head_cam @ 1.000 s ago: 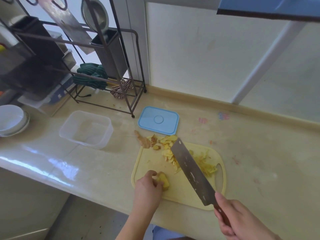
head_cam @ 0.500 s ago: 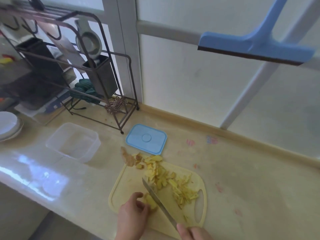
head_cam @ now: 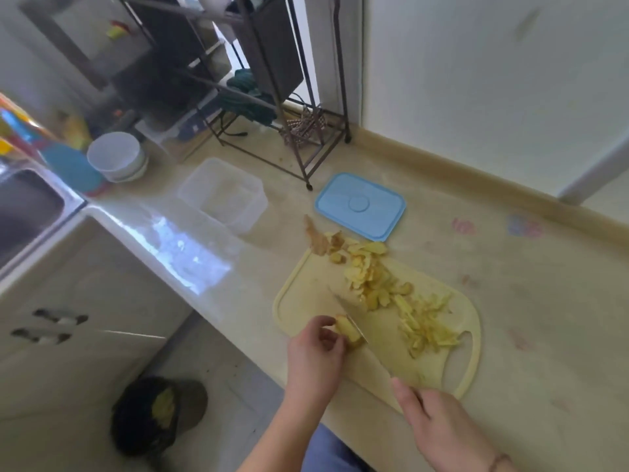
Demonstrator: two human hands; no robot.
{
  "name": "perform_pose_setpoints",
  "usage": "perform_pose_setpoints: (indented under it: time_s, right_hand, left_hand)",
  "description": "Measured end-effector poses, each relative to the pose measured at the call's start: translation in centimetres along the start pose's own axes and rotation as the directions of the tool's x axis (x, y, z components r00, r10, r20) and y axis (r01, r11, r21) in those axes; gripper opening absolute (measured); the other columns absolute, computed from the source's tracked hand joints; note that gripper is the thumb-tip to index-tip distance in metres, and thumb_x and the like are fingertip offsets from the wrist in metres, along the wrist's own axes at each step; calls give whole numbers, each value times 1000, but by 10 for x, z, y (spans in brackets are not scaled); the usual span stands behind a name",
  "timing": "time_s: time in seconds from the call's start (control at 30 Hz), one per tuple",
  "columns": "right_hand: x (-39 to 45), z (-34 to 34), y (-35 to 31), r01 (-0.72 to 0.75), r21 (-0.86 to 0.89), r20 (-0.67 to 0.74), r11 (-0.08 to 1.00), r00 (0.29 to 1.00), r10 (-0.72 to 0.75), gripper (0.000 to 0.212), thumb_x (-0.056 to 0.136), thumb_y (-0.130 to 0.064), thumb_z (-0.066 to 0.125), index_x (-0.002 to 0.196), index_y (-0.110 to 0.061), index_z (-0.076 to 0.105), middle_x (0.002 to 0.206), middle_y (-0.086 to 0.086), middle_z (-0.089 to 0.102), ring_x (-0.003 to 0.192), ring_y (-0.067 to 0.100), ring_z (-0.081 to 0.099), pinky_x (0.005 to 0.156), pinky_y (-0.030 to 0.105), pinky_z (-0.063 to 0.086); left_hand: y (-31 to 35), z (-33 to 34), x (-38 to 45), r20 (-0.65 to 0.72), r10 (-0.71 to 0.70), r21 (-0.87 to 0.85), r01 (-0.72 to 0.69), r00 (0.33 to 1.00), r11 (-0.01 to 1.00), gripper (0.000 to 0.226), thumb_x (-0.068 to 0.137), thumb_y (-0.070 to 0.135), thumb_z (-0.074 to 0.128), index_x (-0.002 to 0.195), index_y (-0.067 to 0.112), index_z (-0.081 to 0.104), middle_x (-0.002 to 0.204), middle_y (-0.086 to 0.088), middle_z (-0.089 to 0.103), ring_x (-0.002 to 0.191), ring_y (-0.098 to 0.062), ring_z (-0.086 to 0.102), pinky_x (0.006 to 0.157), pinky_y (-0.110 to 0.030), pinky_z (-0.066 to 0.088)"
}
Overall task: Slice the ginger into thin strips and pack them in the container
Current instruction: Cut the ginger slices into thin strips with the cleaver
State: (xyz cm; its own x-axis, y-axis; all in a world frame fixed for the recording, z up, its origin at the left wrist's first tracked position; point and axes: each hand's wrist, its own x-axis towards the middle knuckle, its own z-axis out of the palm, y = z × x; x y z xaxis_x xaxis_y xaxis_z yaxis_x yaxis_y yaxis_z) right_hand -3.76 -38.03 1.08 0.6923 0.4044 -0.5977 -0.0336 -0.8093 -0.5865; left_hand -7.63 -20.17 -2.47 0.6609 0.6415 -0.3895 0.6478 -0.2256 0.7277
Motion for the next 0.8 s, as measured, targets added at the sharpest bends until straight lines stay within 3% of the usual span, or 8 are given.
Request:
perform_pose_setpoints:
  time_s: [0.07, 0.17, 0.33, 0.4, 0.47, 0.53, 0.7, 0.8]
  right_hand:
    - [5, 1, -2, 4, 21, 42, 1000, 999, -5, 59, 96, -54, 33, 68, -10, 61, 59, -1, 60, 63, 7, 56, 70, 26, 42]
    - [15, 0, -2, 42, 72, 99, 997, 994, -49, 59, 91, -61, 32, 56, -14, 44, 42, -4, 48, 47, 4, 44, 61, 27, 42]
    - [24, -10, -1, 52, 141, 113, 989, 991, -68, 59, 78, -71, 28, 59, -15, 38, 44, -5, 37, 42, 5, 35, 48, 21, 30]
    - [25, -10, 0, 59, 124, 135, 990, 988, -76, 59, 78, -71, 27, 59, -16, 37, 45, -5, 37, 43, 5, 36, 49, 23, 31]
    - [23, -9, -1, 71, 102, 125, 992, 989, -84, 61, 78, -70, 26, 58, -14, 39, 46, -3, 41, 44, 6, 40, 53, 27, 36]
    - [19, -9, -4, 76, 68, 93, 995, 992, -82, 64, 75, -71, 26, 58, -12, 43, 49, 2, 50, 48, 9, 48, 58, 29, 40]
    - [12, -15, -5, 73, 38, 94, 997, 993, -76, 78, 76, -79, 21, 62, -9, 53, 60, -2, 62, 54, 8, 57, 54, 20, 40]
    - [11, -17, -4, 55, 57, 63, 997, 996, -59, 97, 62, -93, 14, 69, -10, 63, 70, -8, 65, 68, 3, 58, 62, 14, 41]
  left_hand:
    - [-5, -1, 0, -31, -8, -8, 8, 999, 1000, 24, 87, 10, 71, 107, 22, 69, 76, 12, 67, 73, 4, 62, 69, -13, 50]
    - [-10, -4, 2, -59, 5, 19, -4, 998, 1000, 25, 86, 11, 73, 110, 18, 70, 77, 11, 67, 74, -1, 64, 75, -22, 54]
    - [-8, -9, 12, 19, 161, 262, -160, 987, 952, 26, 89, 30, 68, 113, 22, 62, 90, 14, 60, 76, -3, 57, 65, -13, 39]
    - [-12, -7, 16, -9, 402, 389, -367, 916, 845, 26, 88, 30, 68, 109, 15, 66, 100, 5, 60, 81, -13, 58, 68, -20, 42]
    - [-25, 1, 19, -18, 668, 444, -593, 744, 672, 17, 84, 18, 69, 96, 6, 72, 94, -6, 63, 79, -23, 60, 69, -29, 49]
    - [-36, 6, 21, -10, 765, 447, -681, 644, 580, 13, 85, 14, 68, 91, 4, 74, 90, -9, 65, 79, -25, 60, 69, -33, 51]
    - [-43, 9, 24, -20, 773, 422, -696, 634, 581, 12, 84, 10, 72, 93, 3, 75, 95, -10, 68, 84, -25, 59, 74, -32, 52]
    - [-46, 11, 24, -35, 755, 390, -687, 655, 614, 13, 84, 9, 75, 94, 3, 76, 98, -10, 70, 86, -26, 61, 77, -31, 52]
